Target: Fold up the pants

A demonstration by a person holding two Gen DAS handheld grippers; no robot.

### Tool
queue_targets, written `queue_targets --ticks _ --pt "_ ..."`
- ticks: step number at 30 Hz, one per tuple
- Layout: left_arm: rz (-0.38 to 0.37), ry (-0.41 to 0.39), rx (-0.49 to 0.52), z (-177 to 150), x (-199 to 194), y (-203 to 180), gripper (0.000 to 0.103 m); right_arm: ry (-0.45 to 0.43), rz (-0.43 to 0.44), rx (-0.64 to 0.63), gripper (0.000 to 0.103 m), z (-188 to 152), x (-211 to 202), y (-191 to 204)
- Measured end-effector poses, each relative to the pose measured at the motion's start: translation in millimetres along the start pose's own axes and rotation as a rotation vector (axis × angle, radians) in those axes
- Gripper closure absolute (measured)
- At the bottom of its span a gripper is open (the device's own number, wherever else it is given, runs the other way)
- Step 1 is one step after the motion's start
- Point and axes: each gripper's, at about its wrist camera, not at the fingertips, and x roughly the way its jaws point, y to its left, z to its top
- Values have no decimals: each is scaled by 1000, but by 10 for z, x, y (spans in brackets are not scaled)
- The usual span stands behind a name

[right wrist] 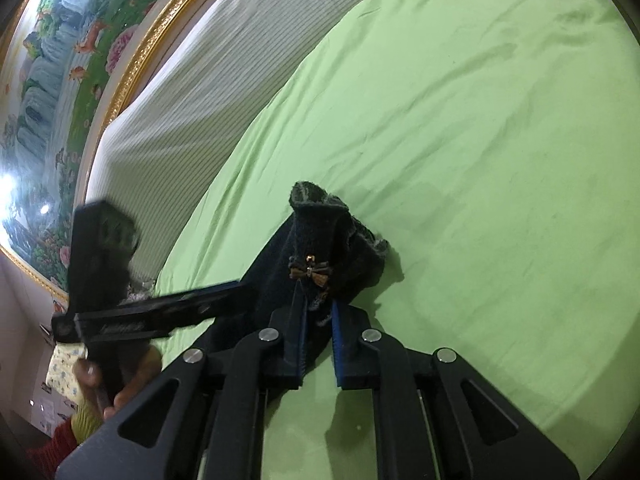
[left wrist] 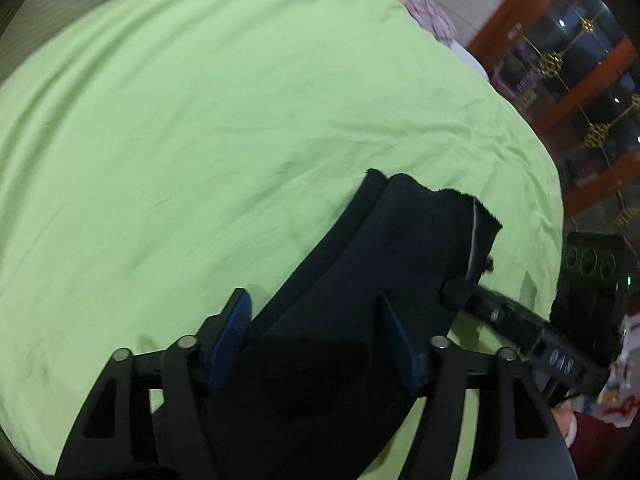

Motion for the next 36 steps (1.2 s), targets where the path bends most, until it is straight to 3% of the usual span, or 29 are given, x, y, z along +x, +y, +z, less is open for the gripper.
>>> queue_targets --ticks 4,6,11,15,21,27,36 --pt "-36 18 30 121 86 -50 59 -4 0 2 92 -14 16 -16" --pt "-47 29 47 141 107 -95 75 -9 -12 -16 92 -33 1 -31" --pt "-35 -12 93 111 -2 -206 90 -9 -13 -23 91 -38 -30 -21" --pt "-43 -74 83 30 -233 -232 91 -12 19 -71 91 -21 -94 160" --pt "-65 -189 42 -201 -748 -188 92 -3 161 -163 91 -34 -256 533" --pt "-71 -302 -40 -586 -1228 -43 92 59 303 -304 91 -167 -269 1002" --pt "-48 -431 -142 -1165 -1543 210 92 166 375 -433 91 -487 -17 1434"
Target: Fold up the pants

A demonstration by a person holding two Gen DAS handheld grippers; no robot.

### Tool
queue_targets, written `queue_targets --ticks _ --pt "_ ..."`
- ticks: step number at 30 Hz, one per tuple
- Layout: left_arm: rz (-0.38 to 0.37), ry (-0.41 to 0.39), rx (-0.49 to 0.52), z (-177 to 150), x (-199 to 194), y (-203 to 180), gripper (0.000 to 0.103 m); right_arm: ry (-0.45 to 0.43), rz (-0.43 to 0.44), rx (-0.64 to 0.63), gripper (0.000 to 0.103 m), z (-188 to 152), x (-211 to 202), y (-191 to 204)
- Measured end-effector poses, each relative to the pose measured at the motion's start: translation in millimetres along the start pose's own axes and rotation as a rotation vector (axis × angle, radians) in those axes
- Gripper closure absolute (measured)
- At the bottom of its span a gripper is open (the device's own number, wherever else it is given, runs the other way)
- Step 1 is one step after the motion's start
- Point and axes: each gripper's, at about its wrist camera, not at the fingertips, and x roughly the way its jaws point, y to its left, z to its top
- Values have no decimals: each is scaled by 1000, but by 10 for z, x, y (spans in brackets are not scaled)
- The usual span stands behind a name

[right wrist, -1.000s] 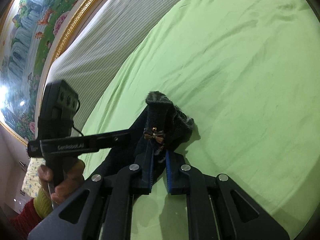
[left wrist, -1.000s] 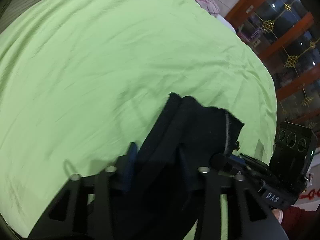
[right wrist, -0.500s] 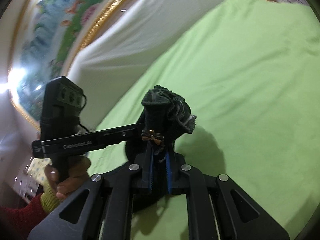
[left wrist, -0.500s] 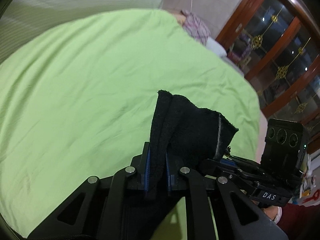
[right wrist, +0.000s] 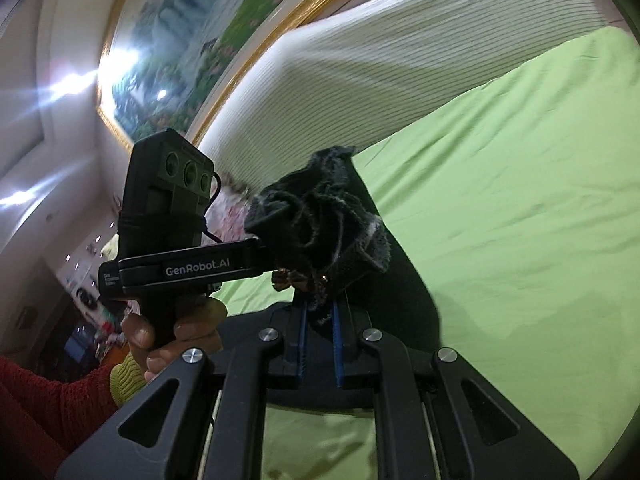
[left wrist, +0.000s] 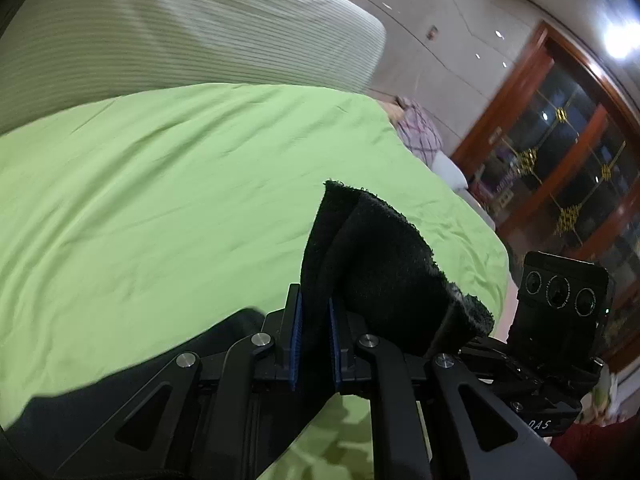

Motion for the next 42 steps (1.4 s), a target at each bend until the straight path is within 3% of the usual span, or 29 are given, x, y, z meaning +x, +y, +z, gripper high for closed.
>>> queue_targets --ticks 11,12,21,27,29,31,34,39,42 --pt "35 -29 -178 -500 -236 665 94 175 10 -58 91 -149 595 192" --pt "41 -31 -190 -538 -250 711 99 194 5 -62 91 -173 664 200" --pt "103 -16 -281 -834 -274 1054 99 307 -35 -80 91 -301 1156 301" --pt "139 3 -347 -1036 -324 1234 97 353 -68 -101 87 -413 1311 309" --pt "147 1 -378 -1092 -372 1272 96 372 -68 -106 80 -449 1358 318" --pt "158 -1 -403 -1159 -417 1330 91 393 -50 -105 62 -490 1396 340" --pt "179 -7 -448 -1239 -502 1390 78 401 -34 -132 49 -546 1415 416" --pt "219 -46 -499 -1376 -691 1438 57 421 -27 -155 47 -560 1437 545" --pt "237 -73 -527 -1471 -822 1455 53 404 -6 -160 47 -518 1387 619"
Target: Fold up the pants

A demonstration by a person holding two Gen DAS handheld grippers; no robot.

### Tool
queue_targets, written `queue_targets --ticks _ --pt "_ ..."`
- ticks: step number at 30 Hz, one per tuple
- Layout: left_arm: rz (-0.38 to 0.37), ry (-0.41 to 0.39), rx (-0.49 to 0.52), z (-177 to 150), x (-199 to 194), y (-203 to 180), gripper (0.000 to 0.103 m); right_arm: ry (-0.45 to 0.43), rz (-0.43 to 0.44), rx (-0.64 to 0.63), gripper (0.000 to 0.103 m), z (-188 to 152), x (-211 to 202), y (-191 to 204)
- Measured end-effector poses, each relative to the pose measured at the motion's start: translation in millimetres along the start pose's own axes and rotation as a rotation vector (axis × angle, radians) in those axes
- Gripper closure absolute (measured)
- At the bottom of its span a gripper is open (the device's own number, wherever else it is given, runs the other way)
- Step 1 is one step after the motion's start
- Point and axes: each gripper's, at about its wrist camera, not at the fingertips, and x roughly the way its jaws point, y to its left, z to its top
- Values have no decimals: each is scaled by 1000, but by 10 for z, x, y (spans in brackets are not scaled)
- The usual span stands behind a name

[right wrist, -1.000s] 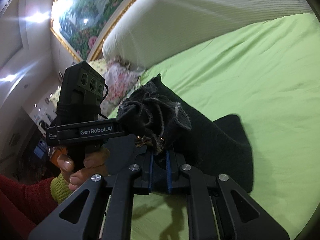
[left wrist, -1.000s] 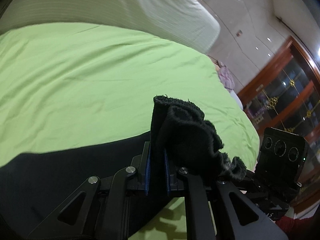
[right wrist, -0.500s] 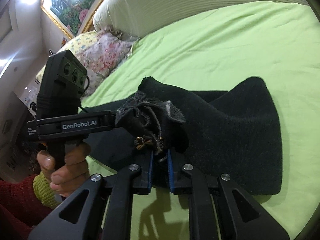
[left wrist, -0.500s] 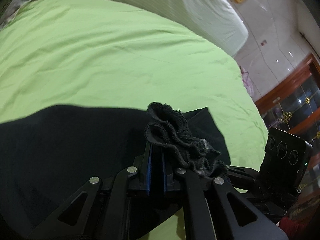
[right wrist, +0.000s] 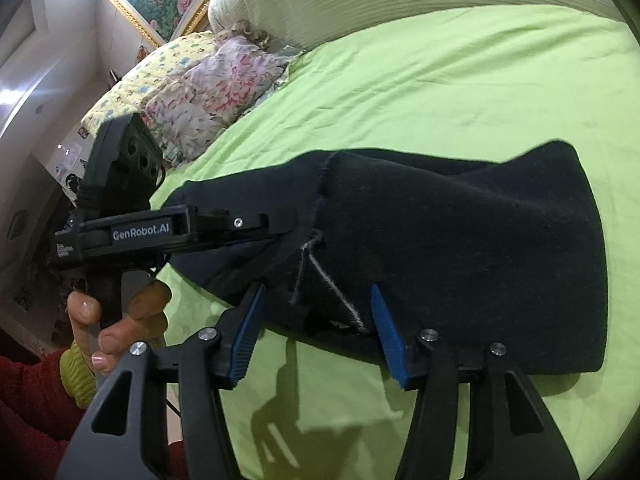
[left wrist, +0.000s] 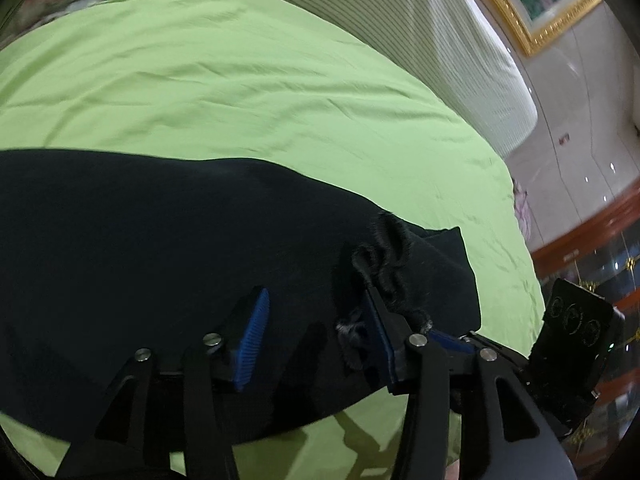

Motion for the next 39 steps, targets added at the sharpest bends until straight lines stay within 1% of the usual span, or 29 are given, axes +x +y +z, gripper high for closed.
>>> queue_targets --ticks 3,6,8,13,20,27,31,35,39 --pt "17 -18 -26 -53 -107 54 48 -36 16 -1 47 63 -98 39" --pt "18 -37 -65 -117 -251 165 45 -65 28 5 47 141 -162 58" --pt "27 -60 -96 -162 -338 234 41 -77 23 1 47 181 -180 72" --pt "38 -103 -159 -278 -554 421 41 -74 23 -4 47 254 -145 98" --pt "84 -162 -233 -496 -915 662 40 -45 47 -35 47 330 32 248" --pt "121 -213 -320 -708 -1296 960 40 4 70 -100 47 420 263 446" --pt "145 -234 -382 -781 -1415 1190 40 27 77 -129 44 460 407 541" --pt "167 -260 -445 -843 -1539 1383 40 65 68 -180 44 524 603 661" --pt "178 -266 -488 -865 -1579 1475 40 100 56 -243 44 619 765 795"
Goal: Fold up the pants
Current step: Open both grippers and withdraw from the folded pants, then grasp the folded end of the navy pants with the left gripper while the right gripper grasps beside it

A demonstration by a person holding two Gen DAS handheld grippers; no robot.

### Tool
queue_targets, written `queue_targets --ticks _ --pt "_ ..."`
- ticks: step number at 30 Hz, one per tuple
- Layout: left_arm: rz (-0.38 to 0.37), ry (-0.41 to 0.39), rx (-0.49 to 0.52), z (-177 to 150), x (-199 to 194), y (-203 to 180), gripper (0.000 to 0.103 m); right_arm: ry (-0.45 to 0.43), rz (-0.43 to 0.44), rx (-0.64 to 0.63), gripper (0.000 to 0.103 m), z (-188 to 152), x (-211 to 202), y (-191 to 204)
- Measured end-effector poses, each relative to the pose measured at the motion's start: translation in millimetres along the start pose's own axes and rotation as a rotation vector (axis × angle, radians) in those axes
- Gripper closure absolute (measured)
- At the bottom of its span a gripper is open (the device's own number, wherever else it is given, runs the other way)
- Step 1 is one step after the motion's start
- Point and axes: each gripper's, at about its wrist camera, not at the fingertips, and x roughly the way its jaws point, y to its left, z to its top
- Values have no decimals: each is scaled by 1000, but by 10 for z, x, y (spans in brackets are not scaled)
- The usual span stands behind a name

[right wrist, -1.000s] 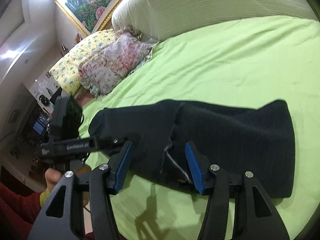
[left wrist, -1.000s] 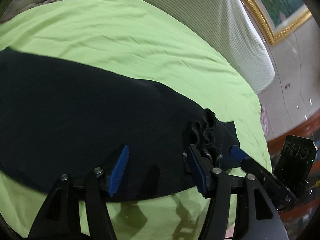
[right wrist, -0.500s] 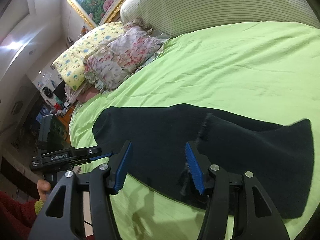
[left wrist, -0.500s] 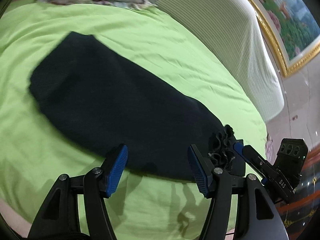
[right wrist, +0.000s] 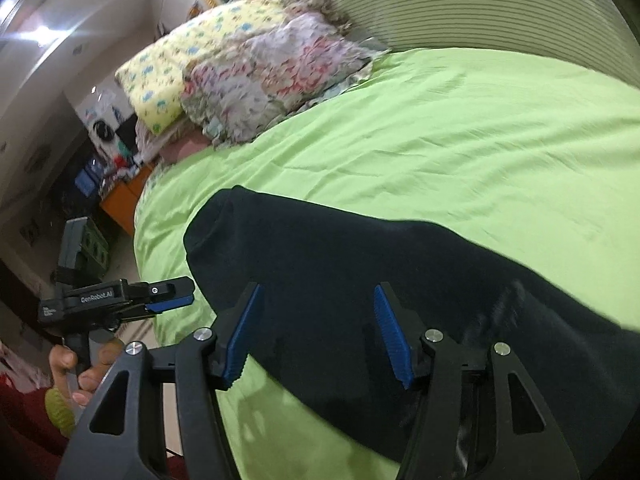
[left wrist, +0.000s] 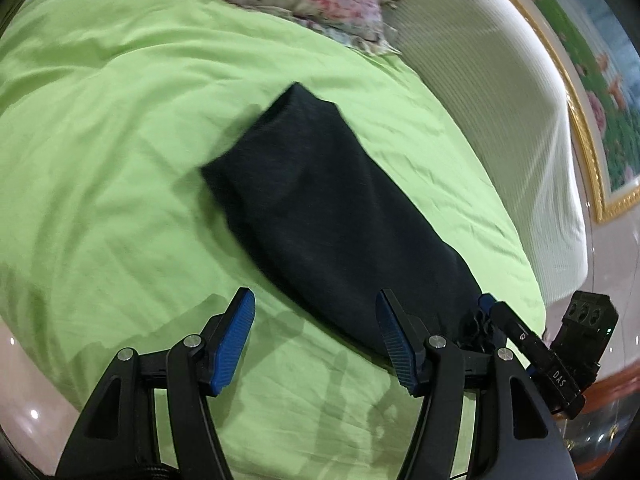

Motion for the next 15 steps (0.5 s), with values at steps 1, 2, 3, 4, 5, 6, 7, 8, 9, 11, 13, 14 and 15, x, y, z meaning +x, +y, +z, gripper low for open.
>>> queue_targets --ticks 1,2,3,4,5,6,7,8,9,11,13,14,15 --pt "0 -1 -10 7 -9 33 40 9 -4 -18 44 46 37 31" --pt "3 -2 -23 17 -15 67 40 16 -7 -40 44 94 75 66" --pt "6 -4 -34 25 -19 93 40 25 -5 -63 44 147 119 103" --pt "4 -6 -42 29 -27 110 40 33 -5 -80 44 187 155 126" --pt "3 -9 -49 38 -34 127 39 45 -7 -105 44 242 210 166" --pt "9 -14 -56 44 -43 148 39 56 -7 -124 44 286 262 202" --pt "13 -16 -60 58 -42 161 39 66 -3 -142 44 331 317 240" --pt "15 -16 -63 71 -38 173 39 78 1 -162 44 381 381 280" --pt "17 -17 -70 87 -31 191 39 89 3 -182 44 430 444 311" --pt "15 -13 -82 122 -5 221 38 115 12 -220 44 528 574 383" --pt "16 -9 -94 142 30 232 38 140 30 -257 44 652 727 464" --pt "13 -9 -98 151 43 236 38 152 29 -278 44 706 801 505" --pt "13 -6 -101 162 62 239 38 161 31 -294 44 745 854 535"
